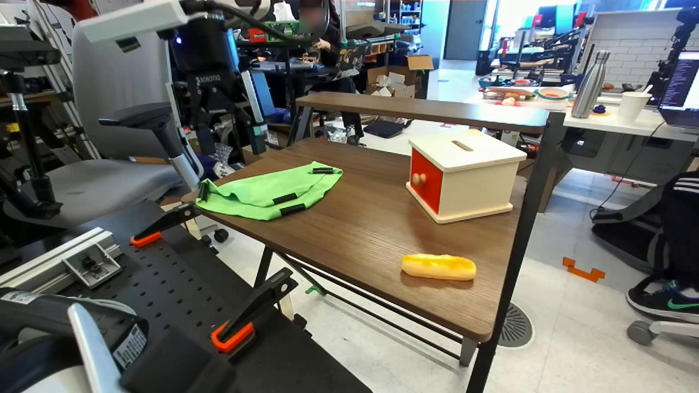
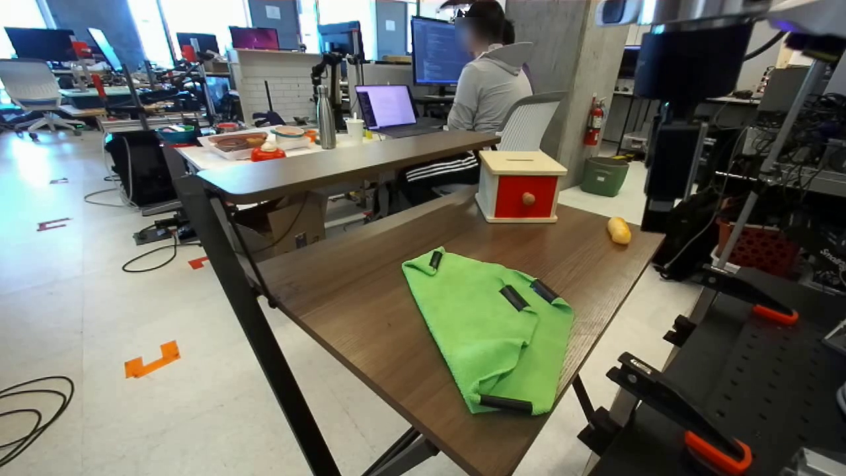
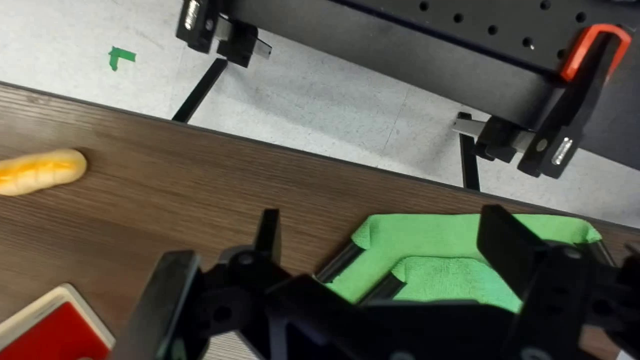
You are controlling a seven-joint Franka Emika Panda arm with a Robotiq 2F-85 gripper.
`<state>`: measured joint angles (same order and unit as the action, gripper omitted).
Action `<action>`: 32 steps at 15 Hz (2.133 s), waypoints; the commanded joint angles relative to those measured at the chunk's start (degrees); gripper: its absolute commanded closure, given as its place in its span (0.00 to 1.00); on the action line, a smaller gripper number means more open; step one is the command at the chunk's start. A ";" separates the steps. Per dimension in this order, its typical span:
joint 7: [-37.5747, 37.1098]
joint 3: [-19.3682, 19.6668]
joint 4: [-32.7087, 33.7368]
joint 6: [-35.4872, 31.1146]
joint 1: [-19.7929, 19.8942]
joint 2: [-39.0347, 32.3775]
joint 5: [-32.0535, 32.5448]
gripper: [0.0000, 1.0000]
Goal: Move the green cloth slightly up on the table
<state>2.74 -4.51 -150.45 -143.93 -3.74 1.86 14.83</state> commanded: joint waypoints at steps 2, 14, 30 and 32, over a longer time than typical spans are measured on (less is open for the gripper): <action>-5.52 -1.48 11.77 -1.81 -2.92 -16.03 4.20 0.00; -6.80 2.18 31.29 -7.00 -11.27 -38.54 6.67 0.00; 3.95 0.62 46.48 -4.43 -3.51 -47.09 -1.86 0.00; 5.21 0.49 51.49 -0.93 -1.96 -49.26 -4.04 0.00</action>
<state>5.13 -2.75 -107.37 -149.98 -8.33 -42.98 13.97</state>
